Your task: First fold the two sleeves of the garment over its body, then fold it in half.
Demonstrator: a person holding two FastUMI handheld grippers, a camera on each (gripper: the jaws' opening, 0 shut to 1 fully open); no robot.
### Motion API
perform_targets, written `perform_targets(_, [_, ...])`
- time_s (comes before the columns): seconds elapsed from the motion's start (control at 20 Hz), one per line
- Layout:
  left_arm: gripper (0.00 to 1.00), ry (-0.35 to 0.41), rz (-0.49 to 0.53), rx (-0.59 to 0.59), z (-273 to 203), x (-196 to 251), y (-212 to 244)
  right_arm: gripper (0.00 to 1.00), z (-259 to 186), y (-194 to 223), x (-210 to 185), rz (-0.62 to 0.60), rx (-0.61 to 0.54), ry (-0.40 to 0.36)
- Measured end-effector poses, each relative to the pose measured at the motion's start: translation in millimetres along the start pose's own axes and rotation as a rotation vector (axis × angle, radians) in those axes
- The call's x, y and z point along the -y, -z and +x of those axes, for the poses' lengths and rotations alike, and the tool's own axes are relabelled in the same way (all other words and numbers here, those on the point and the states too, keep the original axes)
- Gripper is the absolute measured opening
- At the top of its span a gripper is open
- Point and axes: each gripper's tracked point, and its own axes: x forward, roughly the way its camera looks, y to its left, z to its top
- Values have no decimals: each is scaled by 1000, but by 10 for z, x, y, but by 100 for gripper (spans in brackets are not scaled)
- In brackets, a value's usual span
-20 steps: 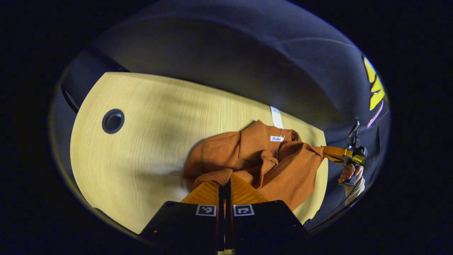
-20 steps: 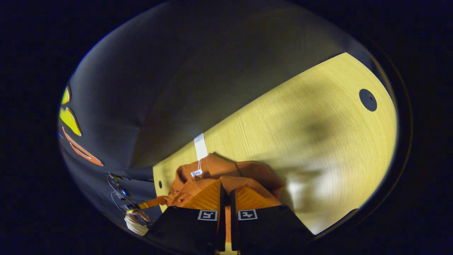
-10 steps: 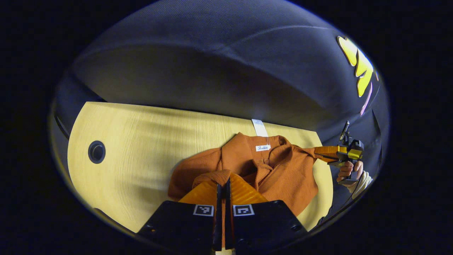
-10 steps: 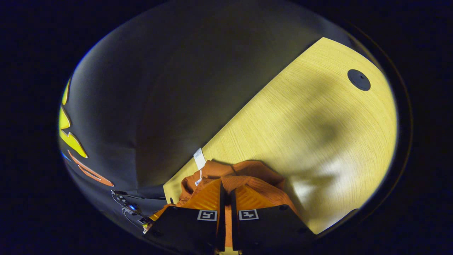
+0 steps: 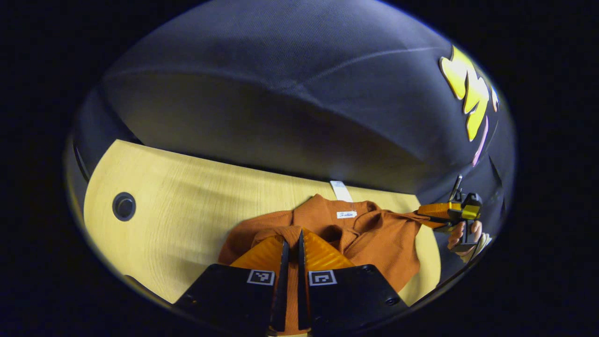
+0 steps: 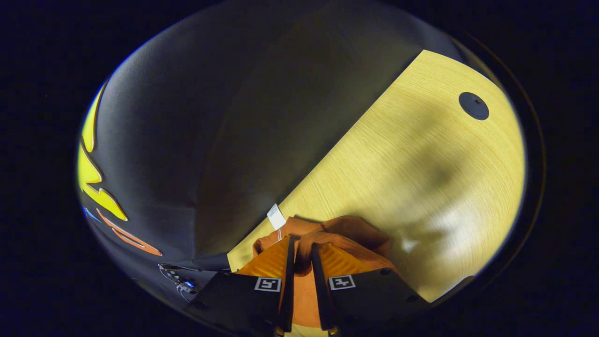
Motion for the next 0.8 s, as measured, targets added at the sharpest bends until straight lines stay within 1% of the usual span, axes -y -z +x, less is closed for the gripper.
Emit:
perform_targets(0.05, [13, 13, -5, 8, -21, 7, -18, 20, -26, -16, -23, 4, 7, -8])
perform_targets(0.1, [21, 37, -8, 15, -49, 56, -40, 20, -28, -48, -68, 13, 18, -26])
perform_targets(0.15, [37, 53, 2, 27, -83, 116, -82, 41, -47, -51, -103, 14, 21, -37])
perform_targets(0.2, [54, 50, 23, 39, -110, 121, -110, 46, -54, -48, -150, 13, 22, -48])
perform_targets(0.25, [57, 40, 49, 41, -108, 111, -126, 52, -60, -72, -200, 6, 31, -64])
perform_targets(0.3, [64, 29, 71, 41, -99, 106, -126, 58, -67, -117, -256, 6, 52, -76])
perform_targets(0.35, [64, 3, 102, 46, -102, 92, -137, 59, -81, -175, -362, 12, 76, -102])
perform_targets(0.4, [65, -39, 137, 54, -113, 29, -157, 53, -114, -226, -481, 14, 103, -119])
perform_targets(0.45, [64, -73, 159, 73, -149, 4, -212, 55, -163, -274, -579, 11, 135, -123])
perform_targets(0.55, [65, -94, 152, 115, -232, 9, -296, 92, -246, -308, -674, -26, 169, -117])
perform_targets(0.6, [65, -92, 135, 135, -293, 27, -323, 92, -282, -285, -645, -56, 173, -86])
perform_targets(0.65, [65, -82, 110, 155, -349, 55, -342, 84, -330, -243, -623, -87, 176, -58])
perform_targets(0.7, [57, -75, 88, 185, -419, 77, -375, 84, -378, -189, -620, -104, 173, -45])
perform_targets(0.75, [73, -70, 58, 202, -494, 88, -408, 84, -447, -132, -679, -119, 186, -64])
perform_targets(0.8, [78, -61, 30, 217, -567, 103, -422, 92, -523, -95, -676, -132, 204, -52])
